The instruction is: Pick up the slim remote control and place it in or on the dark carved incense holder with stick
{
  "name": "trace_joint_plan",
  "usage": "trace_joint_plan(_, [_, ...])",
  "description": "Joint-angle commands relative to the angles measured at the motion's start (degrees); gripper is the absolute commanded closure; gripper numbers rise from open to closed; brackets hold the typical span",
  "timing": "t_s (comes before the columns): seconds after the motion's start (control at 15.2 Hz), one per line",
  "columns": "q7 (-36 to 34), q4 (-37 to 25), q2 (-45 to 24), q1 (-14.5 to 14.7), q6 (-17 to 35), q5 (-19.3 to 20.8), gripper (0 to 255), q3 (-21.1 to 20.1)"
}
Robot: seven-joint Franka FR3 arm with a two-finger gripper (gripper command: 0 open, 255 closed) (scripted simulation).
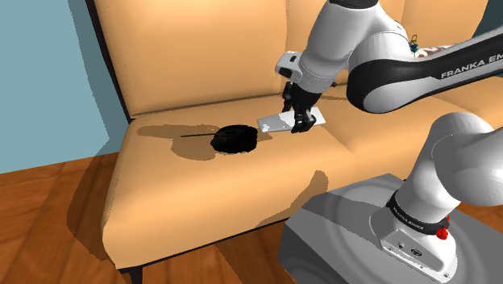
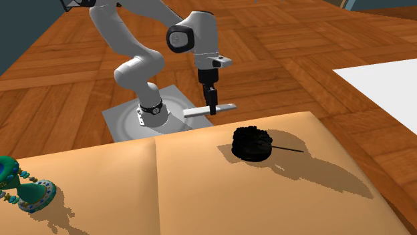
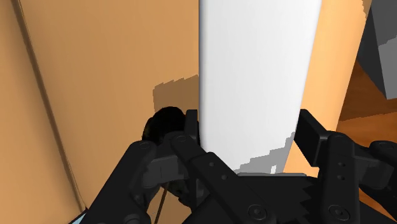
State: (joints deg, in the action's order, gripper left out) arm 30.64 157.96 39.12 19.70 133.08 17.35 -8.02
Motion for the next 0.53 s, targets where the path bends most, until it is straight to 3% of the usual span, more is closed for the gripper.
trace_joint_plan(0.0, [-1.07,-3.42,-4.80,-0.70,1.18,0.52,255,-0.92])
trace_joint_plan(0.46, [-5.28,-18.72,-22.46,-3.34,2.54,3.80,255,-4.37])
